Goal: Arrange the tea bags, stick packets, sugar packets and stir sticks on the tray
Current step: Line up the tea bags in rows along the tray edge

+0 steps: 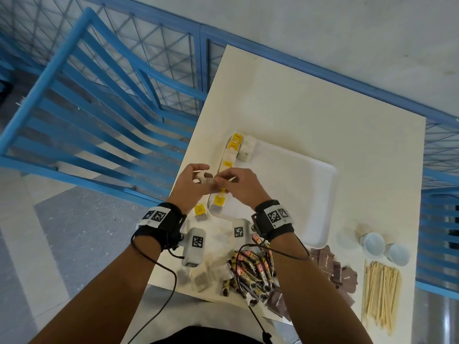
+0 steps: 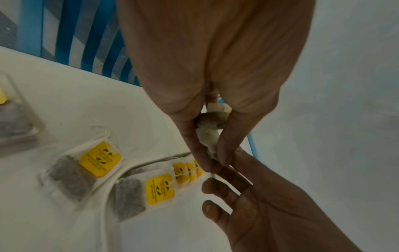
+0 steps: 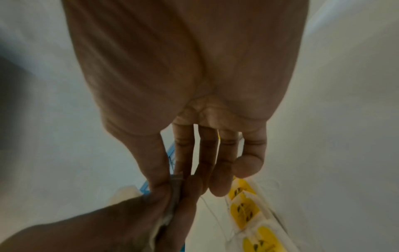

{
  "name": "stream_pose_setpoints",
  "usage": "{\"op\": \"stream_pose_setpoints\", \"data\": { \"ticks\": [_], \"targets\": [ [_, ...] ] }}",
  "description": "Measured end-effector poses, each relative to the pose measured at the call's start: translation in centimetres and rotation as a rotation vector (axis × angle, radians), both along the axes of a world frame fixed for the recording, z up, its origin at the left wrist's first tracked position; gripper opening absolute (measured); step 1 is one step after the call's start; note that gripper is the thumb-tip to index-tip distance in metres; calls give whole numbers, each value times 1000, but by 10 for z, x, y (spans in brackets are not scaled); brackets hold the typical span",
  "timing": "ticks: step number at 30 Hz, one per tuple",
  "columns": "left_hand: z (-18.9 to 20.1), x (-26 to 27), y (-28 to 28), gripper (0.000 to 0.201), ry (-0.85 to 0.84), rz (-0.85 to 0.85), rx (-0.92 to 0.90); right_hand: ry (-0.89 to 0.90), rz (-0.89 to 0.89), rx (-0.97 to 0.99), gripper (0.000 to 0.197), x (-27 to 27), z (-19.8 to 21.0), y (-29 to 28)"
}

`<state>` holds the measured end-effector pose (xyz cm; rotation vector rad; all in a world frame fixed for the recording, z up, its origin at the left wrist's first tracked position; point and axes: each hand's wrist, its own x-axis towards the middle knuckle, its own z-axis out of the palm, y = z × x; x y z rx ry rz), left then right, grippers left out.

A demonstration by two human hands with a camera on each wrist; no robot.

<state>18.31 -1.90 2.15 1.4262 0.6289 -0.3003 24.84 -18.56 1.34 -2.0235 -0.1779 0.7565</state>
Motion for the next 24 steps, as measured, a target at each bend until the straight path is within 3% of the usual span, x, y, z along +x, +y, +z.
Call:
{"op": "stream_pose_setpoints", "data": {
  "ticks": [3, 7, 10, 12, 17, 20, 24],
  "targets": [
    [0, -1, 0, 58, 15, -11, 21, 4, -24, 21, 2, 1, 3, -2],
    [0, -1, 1, 38, 55, 83, -190, 80, -152, 103, 8, 4, 6, -8],
    [-1, 0, 1, 19, 26, 91, -106, 119, -176, 141, 11, 2, 6, -11],
    [-2, 1, 0, 13, 0, 84, -33, 113, -97, 111, 14, 2, 5, -11],
    [-7, 3, 0, 12, -34, 30, 81, -4, 68, -51, 18, 1, 2, -11],
    [-7, 3, -2, 11, -36, 48, 99, -92, 48, -80, 6, 2, 5, -14],
    [-6, 2, -2, 13, -13, 106, 74, -90, -125, -116, 18, 17, -3, -22]
  ]
}}
